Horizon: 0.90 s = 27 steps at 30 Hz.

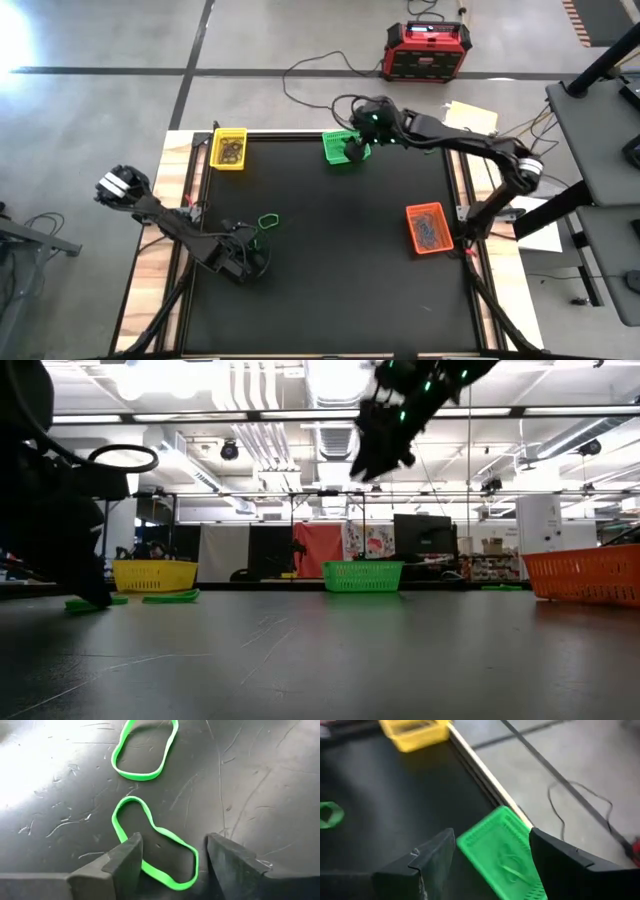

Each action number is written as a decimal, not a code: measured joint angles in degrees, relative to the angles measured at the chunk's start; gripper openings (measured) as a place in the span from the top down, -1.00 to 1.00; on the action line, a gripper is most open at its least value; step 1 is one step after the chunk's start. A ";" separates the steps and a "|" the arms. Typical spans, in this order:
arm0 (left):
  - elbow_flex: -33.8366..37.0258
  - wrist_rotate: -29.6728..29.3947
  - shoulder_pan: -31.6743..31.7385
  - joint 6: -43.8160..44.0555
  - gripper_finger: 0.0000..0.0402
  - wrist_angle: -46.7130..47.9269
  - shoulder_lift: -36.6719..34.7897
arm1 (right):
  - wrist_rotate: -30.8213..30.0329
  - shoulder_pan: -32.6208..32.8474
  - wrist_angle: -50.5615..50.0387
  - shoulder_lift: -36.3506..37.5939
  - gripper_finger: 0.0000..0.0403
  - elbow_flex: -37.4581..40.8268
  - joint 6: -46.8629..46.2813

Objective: Sort rubber bands into baskets
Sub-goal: Put the green rubber band into the green bin

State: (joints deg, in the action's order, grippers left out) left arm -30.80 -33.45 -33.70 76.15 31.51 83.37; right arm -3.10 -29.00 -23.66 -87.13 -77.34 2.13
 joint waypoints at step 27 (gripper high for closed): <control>-16.32 -4.34 2.45 -11.93 1.00 -6.74 2.46 | -23.16 56.45 43.25 0.18 -0.14 33.95 -5.13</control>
State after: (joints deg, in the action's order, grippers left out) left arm -47.12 -37.79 -31.25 64.22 24.76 85.83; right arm -26.25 27.44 19.59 -86.95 -43.39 -2.99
